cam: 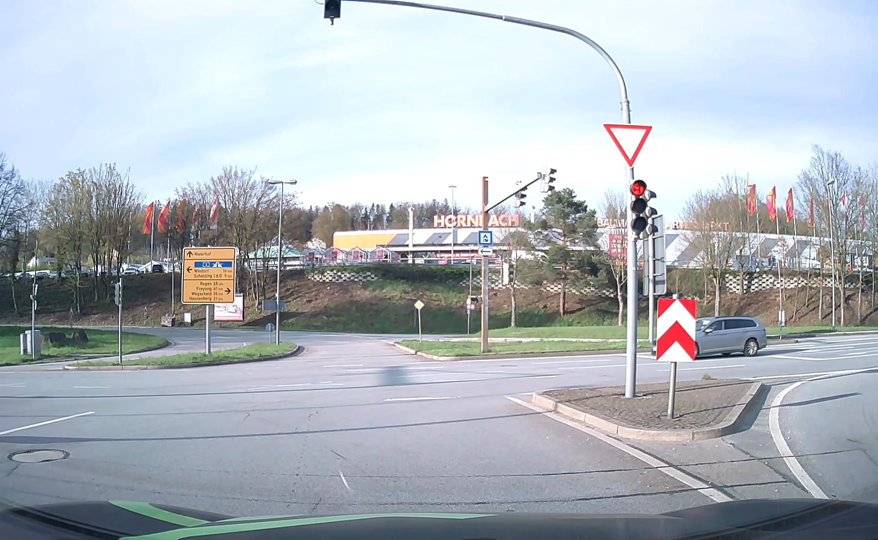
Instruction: Follow the waypoints while adhering to traffic rules and regulations
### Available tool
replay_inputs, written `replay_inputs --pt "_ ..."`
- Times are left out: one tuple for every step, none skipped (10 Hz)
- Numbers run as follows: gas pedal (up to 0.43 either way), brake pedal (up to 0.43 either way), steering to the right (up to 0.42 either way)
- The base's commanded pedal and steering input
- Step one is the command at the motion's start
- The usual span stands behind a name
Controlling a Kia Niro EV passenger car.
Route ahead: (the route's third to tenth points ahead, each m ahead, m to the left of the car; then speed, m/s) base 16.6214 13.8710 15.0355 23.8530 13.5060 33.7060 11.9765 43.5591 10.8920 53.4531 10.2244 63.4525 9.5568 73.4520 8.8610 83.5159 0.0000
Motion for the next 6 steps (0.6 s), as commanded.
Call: replay_inputs --pt "0.000 0.390 -0.002" --pt "0.000 0.396 -0.002" --pt "0.000 0.396 -0.002" --pt "0.000 0.396 -0.002" --pt "0.000 0.396 -0.002" --pt "0.000 0.396 -0.002"
